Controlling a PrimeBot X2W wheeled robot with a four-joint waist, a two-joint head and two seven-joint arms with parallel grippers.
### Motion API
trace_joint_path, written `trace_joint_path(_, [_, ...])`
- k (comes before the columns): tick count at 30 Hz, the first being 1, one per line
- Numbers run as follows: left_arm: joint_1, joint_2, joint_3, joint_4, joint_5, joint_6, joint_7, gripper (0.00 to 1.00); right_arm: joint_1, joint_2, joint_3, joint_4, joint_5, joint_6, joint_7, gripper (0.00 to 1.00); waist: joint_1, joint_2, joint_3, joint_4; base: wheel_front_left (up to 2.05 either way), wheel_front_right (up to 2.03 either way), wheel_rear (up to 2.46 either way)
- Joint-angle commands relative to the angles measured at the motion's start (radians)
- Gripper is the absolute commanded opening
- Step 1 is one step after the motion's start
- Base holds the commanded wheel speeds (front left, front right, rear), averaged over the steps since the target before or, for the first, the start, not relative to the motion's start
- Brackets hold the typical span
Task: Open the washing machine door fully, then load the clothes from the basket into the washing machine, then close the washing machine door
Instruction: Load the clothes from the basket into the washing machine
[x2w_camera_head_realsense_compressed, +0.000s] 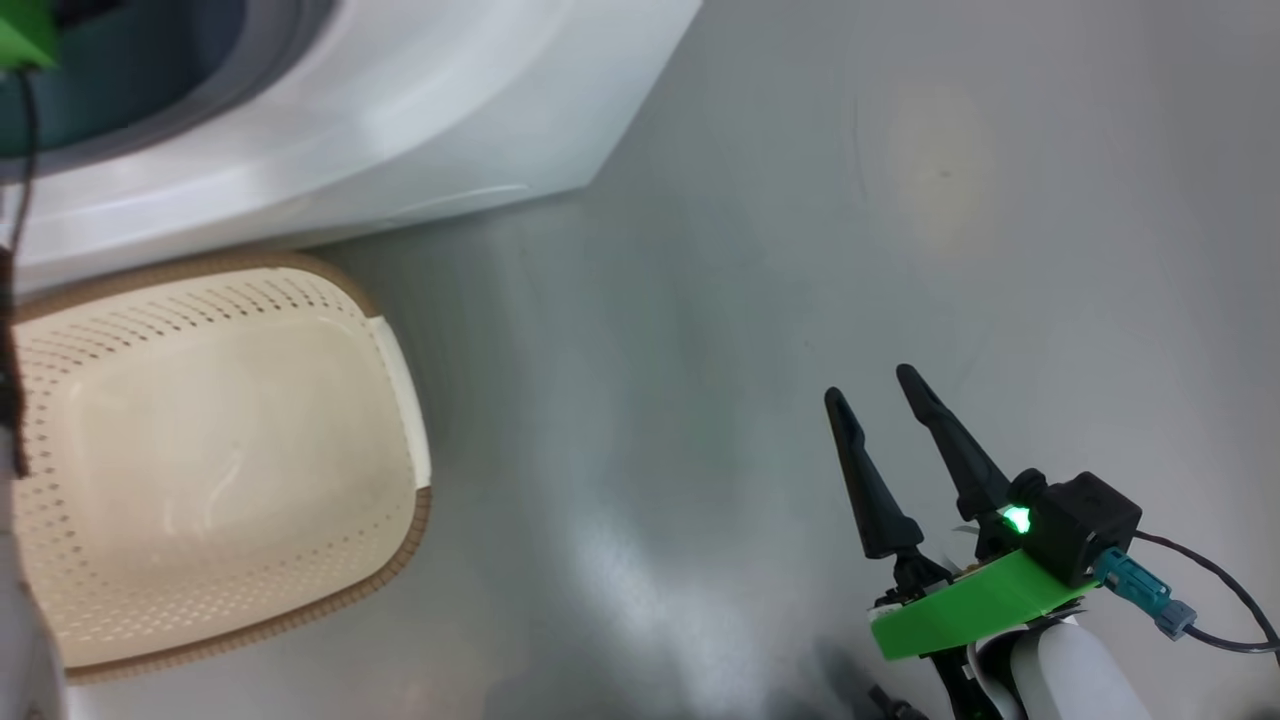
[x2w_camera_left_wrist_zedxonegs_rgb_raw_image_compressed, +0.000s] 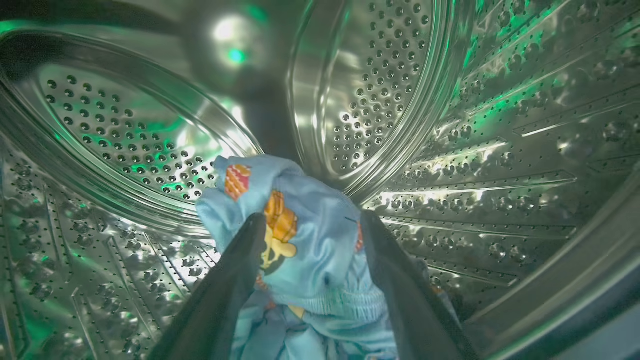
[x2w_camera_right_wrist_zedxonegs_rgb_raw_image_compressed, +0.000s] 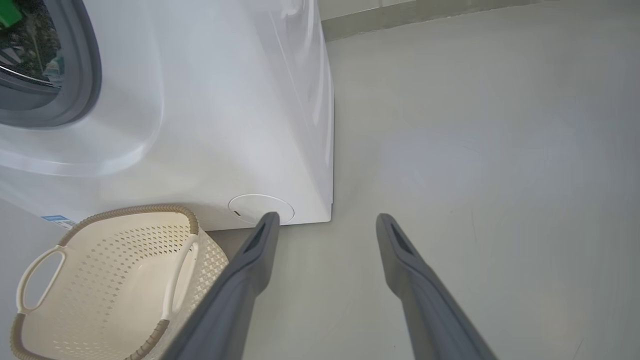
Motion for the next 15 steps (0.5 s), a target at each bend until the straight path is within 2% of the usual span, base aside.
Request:
trace_joint_path(1, [0.019, 0.035, 0.018, -0.026, -0.005, -0.002, -0.005, 1.00, 0.003, -0.004, 0.022, -0.015, -0.017, 0.001, -0.005, 1.00, 0.0000, 0.0000, -0.027, 0.019, 0.00, 0.00, 0.00])
trace_joint_path(15, [0.164, -0.040, 0.042, -0.079, -0.027, -0.026, -0.005, 1.00, 0.011, -0.004, 0.008, 0.007, -0.044, 0.001, -0.005, 1.00, 0.0000, 0.0000, -0.156, 0.086, 0.00, 0.00, 0.00])
